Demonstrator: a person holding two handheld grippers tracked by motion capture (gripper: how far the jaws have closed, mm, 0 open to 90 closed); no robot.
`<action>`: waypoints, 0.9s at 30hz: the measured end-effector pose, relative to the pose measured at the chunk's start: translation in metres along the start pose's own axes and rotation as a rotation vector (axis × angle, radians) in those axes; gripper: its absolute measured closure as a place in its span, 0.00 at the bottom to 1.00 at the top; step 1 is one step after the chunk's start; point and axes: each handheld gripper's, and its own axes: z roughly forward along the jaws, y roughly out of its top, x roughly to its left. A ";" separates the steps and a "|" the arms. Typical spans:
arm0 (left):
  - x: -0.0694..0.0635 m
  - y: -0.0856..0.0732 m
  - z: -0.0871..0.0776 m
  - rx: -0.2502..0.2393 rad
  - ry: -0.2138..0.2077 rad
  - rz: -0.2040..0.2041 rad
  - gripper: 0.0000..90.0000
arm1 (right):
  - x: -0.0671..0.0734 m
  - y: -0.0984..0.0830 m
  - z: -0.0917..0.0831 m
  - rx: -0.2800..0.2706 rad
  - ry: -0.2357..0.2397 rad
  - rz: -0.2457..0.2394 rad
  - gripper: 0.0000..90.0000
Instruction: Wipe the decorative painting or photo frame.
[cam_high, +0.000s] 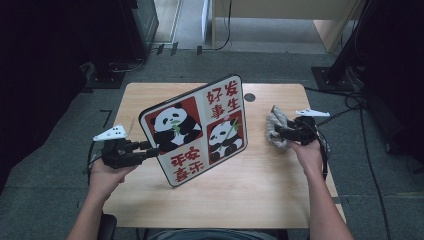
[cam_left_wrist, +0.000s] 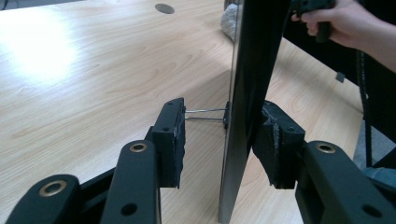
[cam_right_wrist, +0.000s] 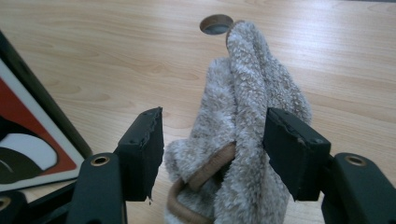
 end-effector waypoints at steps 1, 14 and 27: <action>0.000 0.000 0.000 0.002 0.003 0.002 0.63 | 0.003 0.000 -0.003 -0.007 0.001 0.004 0.43; 0.010 -0.005 0.000 0.002 0.029 -0.016 0.60 | 0.036 -0.011 -0.029 -0.020 0.032 -0.060 0.42; 0.021 -0.007 0.003 -0.001 0.057 -0.043 0.61 | 0.065 -0.022 -0.025 0.014 0.109 -0.135 0.41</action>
